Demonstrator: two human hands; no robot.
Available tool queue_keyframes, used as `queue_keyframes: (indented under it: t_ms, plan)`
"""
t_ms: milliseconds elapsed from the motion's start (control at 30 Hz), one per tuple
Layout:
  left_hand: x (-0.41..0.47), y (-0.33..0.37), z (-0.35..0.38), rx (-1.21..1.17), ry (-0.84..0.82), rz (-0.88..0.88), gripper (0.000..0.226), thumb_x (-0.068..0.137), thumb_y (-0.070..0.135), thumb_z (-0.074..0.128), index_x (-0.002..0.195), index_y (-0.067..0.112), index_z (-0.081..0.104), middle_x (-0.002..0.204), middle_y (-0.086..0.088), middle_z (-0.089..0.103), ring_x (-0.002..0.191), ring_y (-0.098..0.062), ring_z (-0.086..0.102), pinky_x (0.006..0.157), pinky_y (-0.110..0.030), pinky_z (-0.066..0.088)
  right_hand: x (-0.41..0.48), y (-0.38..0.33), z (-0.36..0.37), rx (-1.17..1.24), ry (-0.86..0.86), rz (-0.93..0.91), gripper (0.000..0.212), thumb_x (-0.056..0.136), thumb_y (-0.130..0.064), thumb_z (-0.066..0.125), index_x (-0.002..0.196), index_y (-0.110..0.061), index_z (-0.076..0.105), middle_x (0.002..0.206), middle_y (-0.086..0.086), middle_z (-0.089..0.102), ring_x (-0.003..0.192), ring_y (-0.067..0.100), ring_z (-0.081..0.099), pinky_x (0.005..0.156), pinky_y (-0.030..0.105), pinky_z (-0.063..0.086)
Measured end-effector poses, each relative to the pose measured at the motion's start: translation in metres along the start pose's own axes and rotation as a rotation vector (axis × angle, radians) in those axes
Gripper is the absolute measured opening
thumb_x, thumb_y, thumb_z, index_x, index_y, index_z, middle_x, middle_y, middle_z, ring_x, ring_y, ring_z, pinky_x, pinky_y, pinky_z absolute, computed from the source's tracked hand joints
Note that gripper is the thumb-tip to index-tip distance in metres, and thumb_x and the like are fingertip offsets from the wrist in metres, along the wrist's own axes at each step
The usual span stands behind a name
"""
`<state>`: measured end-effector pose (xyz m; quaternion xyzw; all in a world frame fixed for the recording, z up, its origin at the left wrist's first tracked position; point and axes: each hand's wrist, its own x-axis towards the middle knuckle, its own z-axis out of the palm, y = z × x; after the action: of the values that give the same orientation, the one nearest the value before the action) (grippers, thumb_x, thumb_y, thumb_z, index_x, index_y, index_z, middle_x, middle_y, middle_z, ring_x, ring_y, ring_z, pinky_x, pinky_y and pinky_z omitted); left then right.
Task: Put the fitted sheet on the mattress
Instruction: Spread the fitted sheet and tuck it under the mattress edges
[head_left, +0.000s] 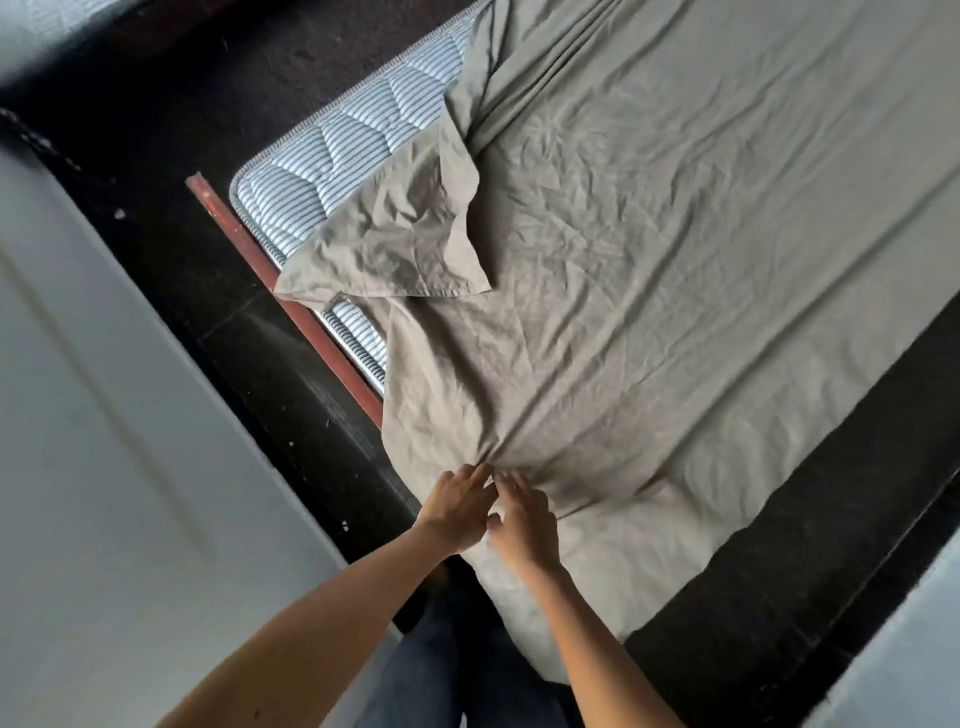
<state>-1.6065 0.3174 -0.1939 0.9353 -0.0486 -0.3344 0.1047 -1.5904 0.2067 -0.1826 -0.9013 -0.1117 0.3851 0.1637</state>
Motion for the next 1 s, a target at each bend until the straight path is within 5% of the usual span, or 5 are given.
queue_keyframes:
  t_ms: [300,600,800,933,1000]
  plan:
    - [0.012,-0.026,-0.03,-0.069,0.115,0.03,0.042,0.09,0.017,0.048,0.132,0.016,0.053,0.144,-0.002,0.038,0.128,-0.024,0.038,0.101,-0.034,0.035,0.017,-0.028,-0.009,0.308,-0.041,0.052,0.063,0.093,-0.009,0.039,0.149,-0.031,0.02,0.136,0.007,0.048,0.124,0.025,0.046,0.096,0.036,0.042]
    - [0.043,-0.164,-0.086,0.128,0.033,0.184,0.041,0.089,0.02,0.053,0.129,0.013,0.055,0.138,0.0,0.043,0.128,-0.019,0.038,0.101,-0.032,0.039,0.085,-0.158,-0.01,0.584,0.078,0.181,0.064,0.091,-0.005,0.042,0.149,-0.023,0.023,0.14,0.004,0.049,0.126,0.022,0.048,0.1,0.036,0.043]
    - [0.076,-0.229,-0.121,0.143,0.138,0.137,0.058,0.087,0.011,0.052,0.143,0.02,0.037,0.151,-0.006,0.031,0.139,-0.028,0.026,0.11,-0.041,0.027,0.136,-0.199,-0.021,0.423,0.141,0.201,0.068,0.09,-0.013,0.052,0.15,-0.017,0.02,0.152,0.003,0.032,0.134,0.025,0.035,0.104,0.033,0.034]
    - [0.106,-0.265,-0.134,0.267,0.061,0.008,0.071,0.09,0.012,0.05,0.149,0.033,0.016,0.158,-0.002,0.01,0.144,-0.032,0.006,0.114,-0.056,0.012,0.149,-0.182,-0.012,0.212,0.02,0.192,0.045,0.088,-0.014,0.053,0.132,-0.024,0.053,0.156,0.007,0.014,0.139,0.029,0.019,0.104,0.035,0.038]
    - [0.115,-0.277,-0.142,0.289,0.045,0.0,0.068,0.089,0.017,0.059,0.146,0.032,0.026,0.155,-0.001,0.019,0.141,-0.035,0.018,0.107,-0.06,0.026,0.147,-0.178,-0.006,0.145,-0.018,0.148,0.04,0.088,-0.017,0.054,0.125,-0.03,0.059,0.157,0.005,0.007,0.141,0.028,0.013,0.104,0.041,0.039]
